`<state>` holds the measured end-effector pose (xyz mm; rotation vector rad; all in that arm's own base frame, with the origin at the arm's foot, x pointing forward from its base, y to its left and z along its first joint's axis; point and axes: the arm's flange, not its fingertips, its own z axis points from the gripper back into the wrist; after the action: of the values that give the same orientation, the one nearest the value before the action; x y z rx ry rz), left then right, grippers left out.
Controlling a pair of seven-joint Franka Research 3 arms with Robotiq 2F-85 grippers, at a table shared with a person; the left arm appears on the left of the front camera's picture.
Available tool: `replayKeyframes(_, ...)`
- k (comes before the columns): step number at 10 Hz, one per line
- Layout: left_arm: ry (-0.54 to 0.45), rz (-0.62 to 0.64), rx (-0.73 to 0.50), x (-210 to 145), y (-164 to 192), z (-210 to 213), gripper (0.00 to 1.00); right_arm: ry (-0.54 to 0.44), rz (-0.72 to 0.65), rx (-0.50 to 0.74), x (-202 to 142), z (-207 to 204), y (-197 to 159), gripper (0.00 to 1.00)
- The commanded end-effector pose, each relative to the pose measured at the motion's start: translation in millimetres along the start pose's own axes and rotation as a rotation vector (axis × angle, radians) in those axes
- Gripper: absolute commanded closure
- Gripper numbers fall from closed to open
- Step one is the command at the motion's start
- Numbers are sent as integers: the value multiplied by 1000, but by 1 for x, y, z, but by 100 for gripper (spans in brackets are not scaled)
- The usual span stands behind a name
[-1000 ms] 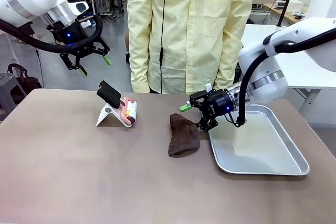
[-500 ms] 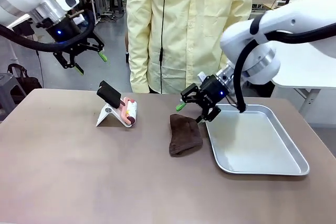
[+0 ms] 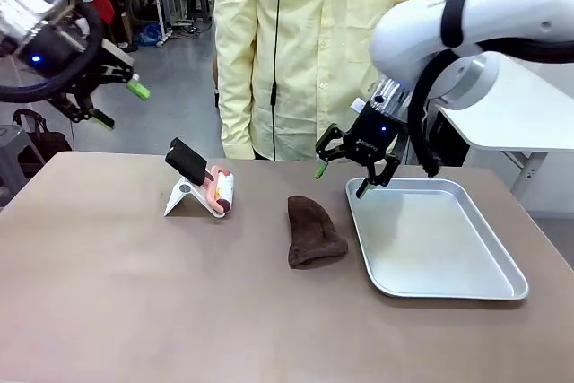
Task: Clean the surface of the table.
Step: Return the Lint Roller and towel to their original positions.
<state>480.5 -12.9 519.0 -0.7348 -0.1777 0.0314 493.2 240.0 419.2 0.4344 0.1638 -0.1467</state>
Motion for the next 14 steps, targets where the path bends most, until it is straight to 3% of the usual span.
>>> replayKeyframes(1, -66, -51, -205, -31, 28, 6, 0, -38, 36, 172, -42, 14, -38, 0)
replayKeyframes(4, -57, -34, -322, -59, 46, -31, 0, -121, 113, 399, -99, 41, -110, 0)
replayKeyframes(5, -49, -40, -345, -67, 43, -41, 0, -195, 104, 463, -113, 47, -137, 0)
replayKeyframes(8, -108, -59, -340, -78, 29, -59, 0, -311, 54, 671, -130, 56, -234, 0)
replayKeyframes(9, -80, -69, -362, -75, 31, -62, 0, -276, 67, 781, -131, 61, -268, 0)
replayKeyframes(11, -135, -45, -349, -68, 45, -66, 0, -199, 82, 978, -137, 64, -318, 0)
replayKeyframes(13, -223, 2, -360, -62, 61, -57, 0, -164, 76, 1048, -136, 61, -331, 0)
replayKeyframes(14, -221, 64, -423, -57, 67, -50, 0, -137, 111, 1051, -134, 56, -328, 0)
